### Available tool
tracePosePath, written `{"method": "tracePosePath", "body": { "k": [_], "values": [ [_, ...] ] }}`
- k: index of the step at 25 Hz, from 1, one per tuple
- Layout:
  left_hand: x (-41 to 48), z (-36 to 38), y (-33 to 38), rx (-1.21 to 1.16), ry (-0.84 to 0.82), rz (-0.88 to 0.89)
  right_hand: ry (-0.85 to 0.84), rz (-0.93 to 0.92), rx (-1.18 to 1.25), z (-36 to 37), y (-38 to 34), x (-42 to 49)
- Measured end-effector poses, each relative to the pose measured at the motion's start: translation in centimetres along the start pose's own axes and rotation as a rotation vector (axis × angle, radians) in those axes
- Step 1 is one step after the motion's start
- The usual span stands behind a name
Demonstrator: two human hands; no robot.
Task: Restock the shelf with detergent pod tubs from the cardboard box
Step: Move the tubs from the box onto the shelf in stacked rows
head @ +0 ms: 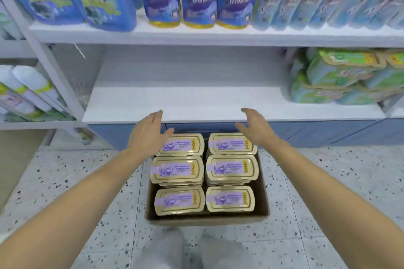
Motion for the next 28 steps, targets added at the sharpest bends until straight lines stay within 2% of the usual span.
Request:
{"method": "tracePosePath", "body": {
  "k": [7, 14, 17, 20, 23, 25, 28],
  "values": [
    [4.2, 12.4, -10.7, -0.105, 0.082, -0.139, 0.081, 0.059, -0.033, 13.2, 7.2, 4.6],
    [7.9, 18.0, -15.2, -0.203, 0.075, -0.252, 0.347, 0.166, 0.110, 19.5, 12.0, 7.5],
    [8.9, 19.1, -16.1, -0.430, 0.069, -0.316, 0.446, 0.235, 0.194, 20.2, 12.5, 8.0],
    [8.8, 19.7, -16.0, -0.654, 0.061, -0.358, 0.339, 0.358, 0.214, 20.9, 13.7, 8.1],
    [8.7, 19.7, -15.9, -0.728, 0.051, -0.370, 0.227, 0.463, 0.405, 21.0, 15.2, 8.2],
    [8.5, 19.7, -16.0, -0.748, 0.047, -0.389, 0.175, 0.477, 0.512, 20.8, 15.3, 8.1],
    [8.4, 19.9, -16.0, -0.773, 0.064, -0.411, 0.172, 0.446, 0.533, 20.8, 15.3, 7.8]
  ]
}}
Point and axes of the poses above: each hand's wrist, its own x-axis towards the middle knuckle, its own z-axis out of the palm, y = z × x, the point moved 1 cm from there along x, towards the middle knuckle, and after that the axes turned 10 degrees about -x, right-handed, at the moved point
